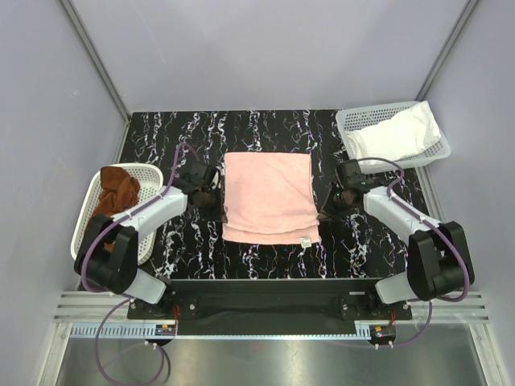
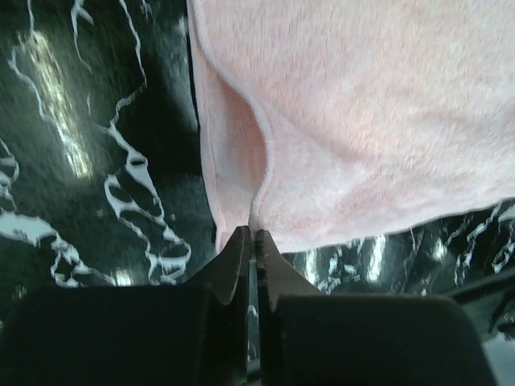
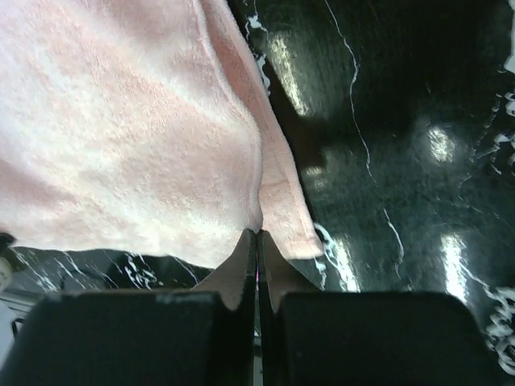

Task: Fold and stack the towels
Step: Fold the towel

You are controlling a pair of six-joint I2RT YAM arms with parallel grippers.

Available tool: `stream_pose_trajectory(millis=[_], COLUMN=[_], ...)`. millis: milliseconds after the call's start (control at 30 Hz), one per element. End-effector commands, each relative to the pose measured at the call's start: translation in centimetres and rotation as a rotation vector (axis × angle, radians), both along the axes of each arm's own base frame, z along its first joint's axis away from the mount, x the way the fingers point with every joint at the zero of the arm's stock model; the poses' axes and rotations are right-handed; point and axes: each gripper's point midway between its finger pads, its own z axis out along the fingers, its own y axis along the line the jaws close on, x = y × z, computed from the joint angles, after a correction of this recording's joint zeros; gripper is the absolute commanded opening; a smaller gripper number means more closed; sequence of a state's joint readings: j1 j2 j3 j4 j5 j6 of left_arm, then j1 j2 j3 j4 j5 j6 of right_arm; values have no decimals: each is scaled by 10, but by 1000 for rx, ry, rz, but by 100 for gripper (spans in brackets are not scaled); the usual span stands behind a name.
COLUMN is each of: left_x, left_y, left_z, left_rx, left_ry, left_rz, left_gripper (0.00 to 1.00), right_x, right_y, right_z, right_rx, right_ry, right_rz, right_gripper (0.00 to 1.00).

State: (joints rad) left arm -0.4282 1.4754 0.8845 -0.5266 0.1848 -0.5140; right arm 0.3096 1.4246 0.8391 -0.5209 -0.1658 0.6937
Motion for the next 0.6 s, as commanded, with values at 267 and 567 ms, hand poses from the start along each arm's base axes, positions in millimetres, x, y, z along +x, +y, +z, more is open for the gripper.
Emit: stream_pose_trajectory(millis=[267,567], left_x=[-41,-56], left_y=[-21,-4], left_z=[22,-30], left_rx=[-180,-100], left_ry=[9,64], left_rz=[-18,12], left_gripper=[0,0], right_x=[-38,-57], right_y=[-2,-17], right_z=[10,-48], right_rx=[11,-50], right_ry=[49,116], right_rz=[99,39], right_gripper=[0,0])
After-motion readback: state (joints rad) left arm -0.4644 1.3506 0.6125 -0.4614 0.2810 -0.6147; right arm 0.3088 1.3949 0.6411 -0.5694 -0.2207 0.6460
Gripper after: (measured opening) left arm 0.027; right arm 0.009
